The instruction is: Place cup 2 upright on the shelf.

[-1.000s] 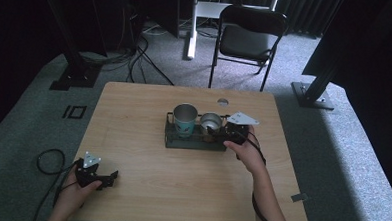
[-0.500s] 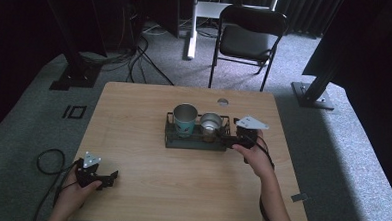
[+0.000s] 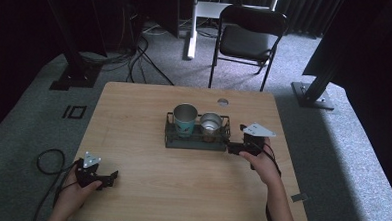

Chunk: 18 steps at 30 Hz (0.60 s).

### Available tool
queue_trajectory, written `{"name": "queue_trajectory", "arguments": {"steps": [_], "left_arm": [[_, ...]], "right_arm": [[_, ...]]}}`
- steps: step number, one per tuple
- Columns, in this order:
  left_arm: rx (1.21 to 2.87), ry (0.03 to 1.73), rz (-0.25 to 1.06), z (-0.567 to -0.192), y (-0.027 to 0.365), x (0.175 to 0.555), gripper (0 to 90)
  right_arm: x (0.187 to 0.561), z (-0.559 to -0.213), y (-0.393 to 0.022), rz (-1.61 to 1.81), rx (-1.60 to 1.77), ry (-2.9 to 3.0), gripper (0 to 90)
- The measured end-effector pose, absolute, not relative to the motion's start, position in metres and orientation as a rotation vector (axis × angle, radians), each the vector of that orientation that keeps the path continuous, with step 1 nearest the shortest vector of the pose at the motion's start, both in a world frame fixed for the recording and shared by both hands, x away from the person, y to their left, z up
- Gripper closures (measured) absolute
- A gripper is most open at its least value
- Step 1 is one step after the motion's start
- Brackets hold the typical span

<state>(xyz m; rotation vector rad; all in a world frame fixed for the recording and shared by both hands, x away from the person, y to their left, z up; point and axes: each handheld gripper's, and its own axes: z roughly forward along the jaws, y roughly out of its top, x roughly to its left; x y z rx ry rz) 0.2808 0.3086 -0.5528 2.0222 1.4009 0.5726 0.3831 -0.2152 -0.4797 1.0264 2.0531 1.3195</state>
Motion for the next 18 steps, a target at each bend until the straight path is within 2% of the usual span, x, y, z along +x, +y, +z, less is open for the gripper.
{"name": "queue_trajectory", "arguments": {"steps": [18], "left_arm": [[2.022, 1.401, 0.573, -0.553, 0.308, 0.281, 3.3]], "right_arm": [[0.370, -0.506, -0.239, 1.271, 1.081, 2.061, 11.8]]}}
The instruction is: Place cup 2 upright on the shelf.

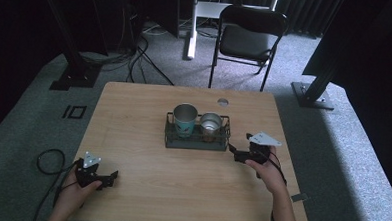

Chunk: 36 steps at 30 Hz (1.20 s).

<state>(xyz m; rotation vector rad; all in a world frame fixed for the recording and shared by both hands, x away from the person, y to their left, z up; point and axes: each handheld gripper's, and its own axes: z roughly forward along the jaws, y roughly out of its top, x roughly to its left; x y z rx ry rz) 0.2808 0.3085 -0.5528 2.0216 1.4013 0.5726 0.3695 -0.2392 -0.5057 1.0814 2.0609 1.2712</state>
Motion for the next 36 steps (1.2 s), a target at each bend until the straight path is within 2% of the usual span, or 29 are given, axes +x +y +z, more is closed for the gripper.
{"name": "queue_trajectory", "arguments": {"steps": [36], "left_arm": [[2.023, 1.401, 0.574, -0.553, 0.309, 0.281, 3.3]], "right_arm": [[0.335, -0.538, -0.279, 1.154, 1.175, 2.083, 11.8]]}}
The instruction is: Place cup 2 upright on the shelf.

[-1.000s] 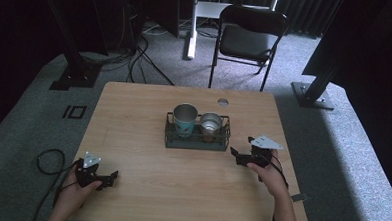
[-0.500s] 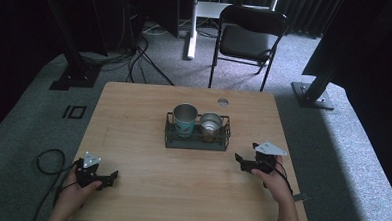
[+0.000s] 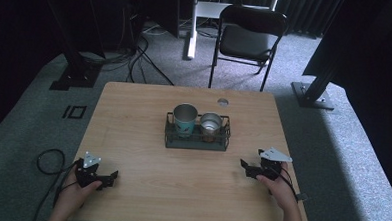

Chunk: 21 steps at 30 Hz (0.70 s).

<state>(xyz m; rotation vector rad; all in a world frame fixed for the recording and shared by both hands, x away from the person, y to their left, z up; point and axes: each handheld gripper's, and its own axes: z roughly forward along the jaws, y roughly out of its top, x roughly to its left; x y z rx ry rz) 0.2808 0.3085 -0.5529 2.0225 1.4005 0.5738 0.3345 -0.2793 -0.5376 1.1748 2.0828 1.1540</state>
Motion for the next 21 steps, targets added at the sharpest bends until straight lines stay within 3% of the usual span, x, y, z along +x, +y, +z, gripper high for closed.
{"name": "queue_trajectory", "arguments": {"steps": [21], "left_arm": [[2.024, 1.400, 0.574, -0.553, 0.309, 0.281, 3.3]], "right_arm": [[0.312, -0.550, -0.301, 1.079, 1.254, 2.076, 11.8]]}}
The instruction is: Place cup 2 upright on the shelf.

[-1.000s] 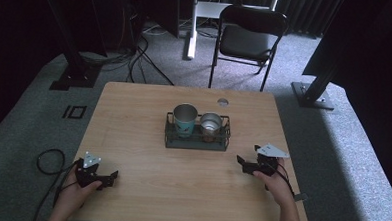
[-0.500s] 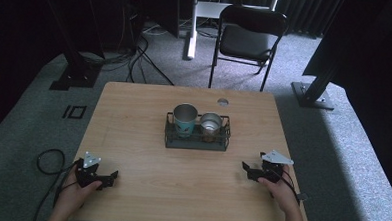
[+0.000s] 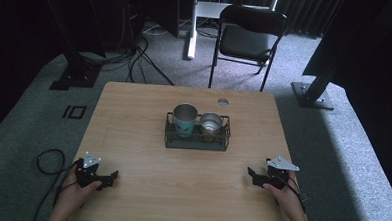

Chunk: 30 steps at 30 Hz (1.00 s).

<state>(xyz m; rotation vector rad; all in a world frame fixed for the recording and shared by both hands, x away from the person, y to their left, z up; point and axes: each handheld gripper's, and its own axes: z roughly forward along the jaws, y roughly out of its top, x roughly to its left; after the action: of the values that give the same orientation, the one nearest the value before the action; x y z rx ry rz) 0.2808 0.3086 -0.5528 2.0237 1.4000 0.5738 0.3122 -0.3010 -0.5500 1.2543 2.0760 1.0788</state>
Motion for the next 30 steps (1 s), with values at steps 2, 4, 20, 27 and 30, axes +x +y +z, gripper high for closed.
{"name": "queue_trajectory", "arguments": {"steps": [2, 4, 20, 27, 30], "left_arm": [[2.024, 1.400, 0.574, -0.553, 0.309, 0.281, 3.3], [2.022, 1.401, 0.574, -0.553, 0.309, 0.281, 3.3], [2.022, 1.401, 0.574, -0.553, 0.309, 0.281, 3.3], [2.023, 1.400, 0.574, -0.553, 0.309, 0.281, 3.3], [2.022, 1.401, 0.574, -0.553, 0.309, 0.281, 3.3]], "right_arm": [[0.311, -0.551, -0.302, 1.076, 1.254, 2.077, 11.8], [0.308, -0.551, -0.304, 1.077, 1.264, 2.080, 11.8], [0.289, -0.553, -0.313, 1.000, 1.291, 2.136, 11.7], [0.279, -0.553, -0.315, 1.009, 1.268, 2.166, 11.7], [0.278, -0.554, -0.314, 0.989, 1.274, 2.176, 11.8]]}}
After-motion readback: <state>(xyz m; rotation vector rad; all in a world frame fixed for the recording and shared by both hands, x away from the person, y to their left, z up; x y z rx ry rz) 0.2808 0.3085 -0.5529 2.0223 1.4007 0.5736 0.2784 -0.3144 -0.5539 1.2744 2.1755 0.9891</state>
